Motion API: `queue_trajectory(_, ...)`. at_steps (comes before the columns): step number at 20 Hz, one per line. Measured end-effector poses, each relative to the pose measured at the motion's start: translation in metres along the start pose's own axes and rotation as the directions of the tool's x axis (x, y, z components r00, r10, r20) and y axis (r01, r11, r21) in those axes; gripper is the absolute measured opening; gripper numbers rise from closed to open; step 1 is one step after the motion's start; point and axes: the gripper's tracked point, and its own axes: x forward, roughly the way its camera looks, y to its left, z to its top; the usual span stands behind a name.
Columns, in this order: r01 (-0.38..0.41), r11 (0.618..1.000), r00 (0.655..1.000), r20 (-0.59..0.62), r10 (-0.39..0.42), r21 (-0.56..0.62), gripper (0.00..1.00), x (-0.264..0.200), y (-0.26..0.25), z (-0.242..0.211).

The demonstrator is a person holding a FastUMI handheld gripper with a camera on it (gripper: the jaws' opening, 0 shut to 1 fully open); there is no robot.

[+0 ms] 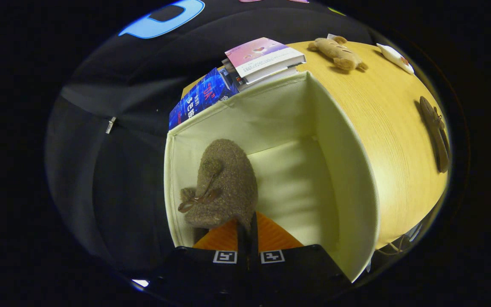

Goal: Open the storage box then place both shoes into the box .Put the left shoe in first, then the right shoe, with the right side of both shoes facing outward in a uniform manner.

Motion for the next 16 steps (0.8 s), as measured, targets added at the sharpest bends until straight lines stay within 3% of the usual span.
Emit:
queue_trajectory(3,-0.035,0.999,0.998,-0.048,0.034,-0.008,0.11,0.012,0.006,-0.01)
queue_trajectory(7,-0.112,0.992,0.992,-0.068,0.108,-0.053,0.82,0.002,0.021,-0.014)
queue_trajectory(8,-0.119,0.99,0.991,-0.062,0.115,-0.078,0.92,-0.003,0.022,-0.014)
queue_trajectory(12,-0.166,0.973,0.986,-0.01,0.167,-0.161,0.97,-0.042,0.024,0.001)
queue_trajectory(16,-0.217,0.946,0.969,0.065,0.239,-0.241,0.97,-0.098,0.013,0.028)
